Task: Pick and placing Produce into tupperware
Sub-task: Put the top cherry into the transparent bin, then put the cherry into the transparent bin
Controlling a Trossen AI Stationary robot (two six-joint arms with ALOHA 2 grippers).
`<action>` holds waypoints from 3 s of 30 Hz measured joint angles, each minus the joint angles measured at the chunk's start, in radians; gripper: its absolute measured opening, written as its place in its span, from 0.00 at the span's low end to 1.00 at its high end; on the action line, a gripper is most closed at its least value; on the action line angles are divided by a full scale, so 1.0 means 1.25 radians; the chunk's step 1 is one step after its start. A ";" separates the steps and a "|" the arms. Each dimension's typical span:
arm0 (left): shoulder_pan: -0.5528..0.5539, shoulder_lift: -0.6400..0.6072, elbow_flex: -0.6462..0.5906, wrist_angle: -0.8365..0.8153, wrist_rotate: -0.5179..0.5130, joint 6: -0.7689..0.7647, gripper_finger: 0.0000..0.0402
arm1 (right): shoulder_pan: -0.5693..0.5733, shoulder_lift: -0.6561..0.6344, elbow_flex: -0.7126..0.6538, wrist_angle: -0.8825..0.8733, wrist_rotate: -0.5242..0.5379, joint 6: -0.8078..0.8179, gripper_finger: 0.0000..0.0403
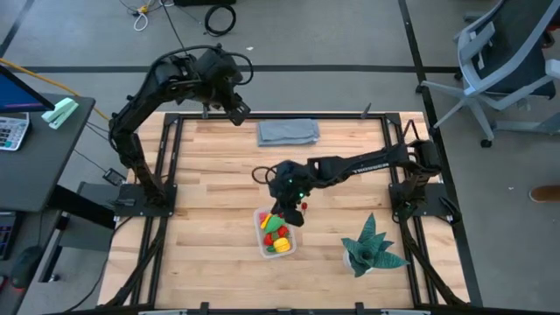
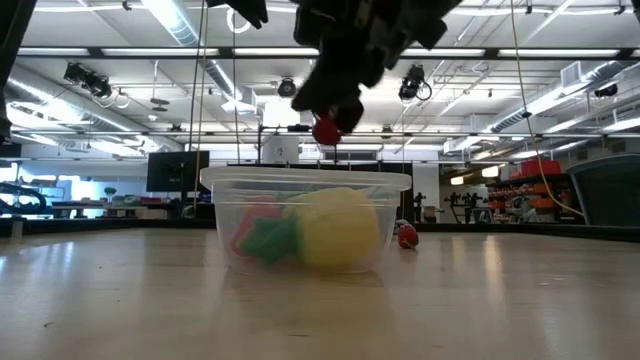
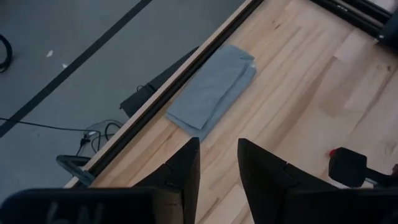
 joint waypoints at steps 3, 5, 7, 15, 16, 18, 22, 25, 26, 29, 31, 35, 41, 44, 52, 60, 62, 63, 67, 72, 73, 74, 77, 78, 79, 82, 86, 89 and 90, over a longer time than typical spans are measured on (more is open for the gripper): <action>0.000 0.000 0.000 0.000 0.000 0.001 0.28 | 0.019 0.001 -0.055 0.046 0.017 0.029 0.00; -0.001 -0.001 0.000 0.001 0.001 0.000 0.27 | 0.033 0.001 -0.085 0.103 0.017 0.055 0.00; 0.000 0.000 0.000 0.001 0.001 0.001 0.27 | 0.048 0.001 -0.119 0.169 0.028 0.064 0.00; 0.000 -0.001 0.000 0.001 0.000 0.001 0.29 | 0.100 0.000 -0.174 0.227 0.158 0.063 0.06; -0.001 -0.001 0.000 0.001 0.001 0.001 0.29 | 0.105 0.001 -0.176 0.224 0.171 0.063 0.08; -0.001 -0.001 0.000 0.001 0.000 0.001 0.28 | 0.111 0.001 -0.176 0.232 0.181 0.059 0.12; -0.001 -0.001 0.000 0.001 0.000 0.000 0.28 | 0.116 0.000 -0.179 0.222 0.220 0.072 0.23; -0.001 -0.001 0.000 0.001 0.001 0.001 0.28 | 0.108 -0.003 -0.158 0.203 0.259 0.107 0.31; -0.001 -0.001 0.000 0.001 0.000 0.001 0.28 | 0.102 -0.008 -0.145 0.195 0.262 0.118 0.33; -0.001 -0.001 0.000 0.000 0.000 0.009 0.30 | 0.086 -0.039 -0.094 0.149 0.263 0.124 0.38; -0.001 -0.001 0.000 0.000 0.001 0.020 0.30 | 0.076 -0.060 -0.050 0.080 0.264 0.085 0.40; -0.001 -0.001 0.000 0.000 0.000 0.027 0.31 | 0.061 -0.096 0.028 -0.139 0.267 -0.050 0.41; -0.001 -0.001 0.000 0.000 0.000 0.030 0.30 | 0.061 -0.133 0.028 -0.431 0.247 -0.147 0.39; -0.001 -0.001 0.000 0.000 0.000 0.030 0.31 | 0.067 -0.132 -0.008 -0.452 0.220 -0.175 0.38; -0.001 -0.001 0.000 0.000 0.000 0.030 0.32 | 0.085 -0.083 -0.106 -0.268 0.212 -0.231 0.38; 0.000 -0.001 0.000 0.000 0.000 0.030 0.33 | 0.095 0.001 -0.143 -0.199 0.202 -0.268 0.38; 0.000 -0.001 0.000 0.000 0.000 0.030 0.33 | 0.096 0.017 -0.143 -0.190 0.202 -0.282 0.38; 0.000 -0.001 0.000 0.000 0.000 0.030 0.33 | 0.096 0.024 -0.143 -0.186 0.201 -0.285 0.38; 0.000 -0.001 0.000 0.000 0.000 0.030 0.33 | 0.094 0.045 -0.143 -0.173 0.206 -0.287 0.38; 0.000 -0.001 0.000 0.000 0.000 0.039 0.32 | 0.093 0.051 -0.143 -0.171 0.240 -0.300 0.38; 0.000 -0.001 0.000 0.000 0.000 0.047 0.32 | 0.093 0.051 -0.143 -0.171 0.242 -0.306 0.38; 0.000 -0.001 0.000 0.000 0.000 0.058 0.32 | 0.093 0.051 -0.143 -0.173 0.244 -0.311 0.38; 0.000 -0.001 0.000 0.000 0.000 0.062 0.33 | 0.093 0.051 -0.143 -0.173 0.245 -0.314 0.38; 0.000 -0.001 0.000 0.000 0.000 0.062 0.33 | 0.093 0.051 -0.143 -0.173 0.245 -0.314 0.38; 0.000 -0.001 0.000 0.000 0.000 0.063 0.34 | 0.093 0.051 -0.143 -0.173 0.245 -0.315 0.38; 0.000 -0.001 0.000 0.000 0.000 0.063 0.34 | 0.093 0.051 -0.143 -0.174 0.245 -0.315 0.38; 0.000 -0.001 0.000 0.000 0.000 0.063 0.33 | 0.093 0.051 -0.143 -0.182 0.258 -0.315 0.38; 0.000 -0.001 0.000 0.000 0.000 0.063 0.33 | 0.087 0.050 -0.152 -0.185 0.266 -0.315 0.38; 0.000 -0.001 0.000 0.000 0.000 0.063 0.33 | 0.086 0.050 -0.157 -0.188 0.266 -0.314 0.38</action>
